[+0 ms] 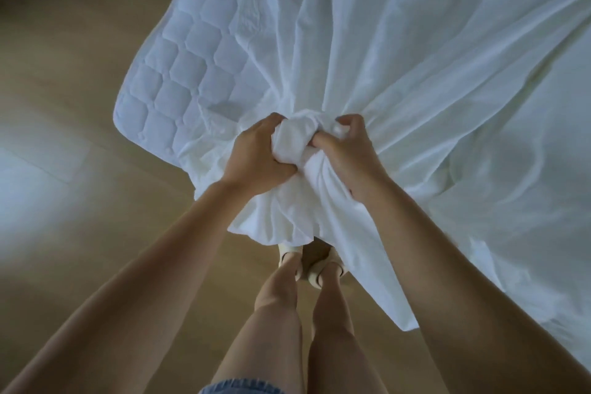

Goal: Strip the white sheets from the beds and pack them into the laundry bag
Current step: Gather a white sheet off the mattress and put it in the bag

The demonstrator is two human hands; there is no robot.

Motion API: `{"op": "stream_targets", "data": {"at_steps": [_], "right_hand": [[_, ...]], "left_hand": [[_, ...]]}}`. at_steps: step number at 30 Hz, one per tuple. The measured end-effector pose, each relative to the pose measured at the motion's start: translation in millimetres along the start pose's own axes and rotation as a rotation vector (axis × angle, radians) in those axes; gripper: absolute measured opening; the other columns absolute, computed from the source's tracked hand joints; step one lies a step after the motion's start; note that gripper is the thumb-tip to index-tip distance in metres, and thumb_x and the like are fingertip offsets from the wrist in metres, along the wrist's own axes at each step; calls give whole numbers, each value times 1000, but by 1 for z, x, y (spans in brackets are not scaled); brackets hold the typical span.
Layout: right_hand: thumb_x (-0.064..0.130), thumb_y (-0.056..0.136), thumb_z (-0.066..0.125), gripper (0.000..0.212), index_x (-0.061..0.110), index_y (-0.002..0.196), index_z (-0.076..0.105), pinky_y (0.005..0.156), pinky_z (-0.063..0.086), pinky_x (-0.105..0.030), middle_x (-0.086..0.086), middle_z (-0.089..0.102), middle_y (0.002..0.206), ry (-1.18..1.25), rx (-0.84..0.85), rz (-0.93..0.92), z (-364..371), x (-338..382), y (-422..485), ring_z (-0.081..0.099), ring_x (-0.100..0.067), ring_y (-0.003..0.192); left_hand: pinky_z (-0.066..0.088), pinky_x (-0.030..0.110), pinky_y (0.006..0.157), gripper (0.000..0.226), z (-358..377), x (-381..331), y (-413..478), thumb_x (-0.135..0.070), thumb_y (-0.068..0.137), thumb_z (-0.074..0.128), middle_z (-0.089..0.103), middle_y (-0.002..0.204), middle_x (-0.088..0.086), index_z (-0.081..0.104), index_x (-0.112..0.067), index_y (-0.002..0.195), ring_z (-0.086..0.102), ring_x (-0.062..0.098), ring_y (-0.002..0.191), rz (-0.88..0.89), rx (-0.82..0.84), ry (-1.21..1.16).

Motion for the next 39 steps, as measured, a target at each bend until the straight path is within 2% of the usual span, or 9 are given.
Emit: {"op": "stream_targets", "data": {"at_steps": [5, 9, 15, 18, 23, 29, 32, 35, 39], "right_hand": [[66, 66, 65, 104, 25, 146, 13, 110, 23, -47, -15, 26, 150, -788, -124, -673, 17, 4, -32, 22, -32, 138], [64, 59, 75, 119, 34, 141, -5, 112, 16, -54, -11, 15, 156, -935, -34, -546, 45, -10, -23, 11, -33, 144], [39, 86, 61, 57, 15, 134, 42, 94, 37, -42, -5, 51, 129, -852, -80, -403, 52, -1, 15, 45, -30, 120], [35, 87, 61, 49, 14, 129, 46, 91, 38, -41, -5, 54, 122, -854, -74, -419, 58, 3, 23, 47, -28, 116], [28, 87, 61, 36, 9, 115, 53, 85, 44, -42, -8, 60, 110, -738, -86, -395, 54, -4, 30, 53, -32, 106], [40, 82, 64, 77, 18, 147, 28, 109, 25, -47, -5, 35, 148, -791, -101, -366, 61, -10, 24, 26, -28, 139], [32, 82, 67, 92, 24, 152, 8, 115, 10, -52, -13, 10, 157, -864, -209, -395, 51, 2, 9, 5, -34, 145], [12, 72, 61, 90, 26, 146, 13, 112, 16, -55, -19, 22, 153, -770, -412, -570, 25, 26, -18, 16, -38, 141], [59, 66, 52, 100, 26, 148, 6, 113, 16, -61, -10, -1, 158, -853, -106, -500, 8, 29, -28, -1, -34, 145]], "left_hand": [[46, 30, 67, 43, -17, 17, 14, -37, 55, 71, 64, 80, -2, 62, -19, 92, 61, 25, 84, -184, 72, 110], [51, 33, 68, 30, -9, 16, 24, -38, 52, 67, 68, 72, 0, 66, -17, 73, 66, 22, 78, -311, 256, -117], [35, 31, 103, 78, -14, 54, 10, -45, 79, 72, 39, 144, 2, 32, -30, 145, 39, 20, 132, -337, 140, -398], [20, 47, 115, 106, -12, 94, -9, -67, 70, 69, 12, 159, 3, 10, -35, 152, 13, 24, 146, -508, -81, -189], [26, 49, 113, 129, 29, 124, -14, -68, 61, 74, 16, 157, 2, -7, -27, 152, 23, 27, 143, -860, -14, -615], [45, 24, 68, 52, 27, 110, -14, -50, 69, 78, 63, 95, -2, 56, -16, 102, 61, 13, 86, -752, 54, -679], [45, 23, 55, 23, 22, 87, -5, -26, 79, 74, 61, 73, -1, 55, -13, 76, 60, 16, 69, -679, 13, -650], [58, 33, 64, 16, 23, 50, 11, -14, 72, 75, 69, 74, 7, 65, -7, 81, 69, 26, 73, -583, 28, -908], [49, 26, 53, 8, 31, 2, 24, -6, 74, 68, 63, 57, 3, 61, -7, 70, 63, 20, 54, -447, 220, -1073]]}}
Point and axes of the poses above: each hand's wrist, its own y-axis towards the middle knuckle, its own z-axis out of the palm, x = y × z, the point moved 6 cm from there along y, towards the middle knuckle
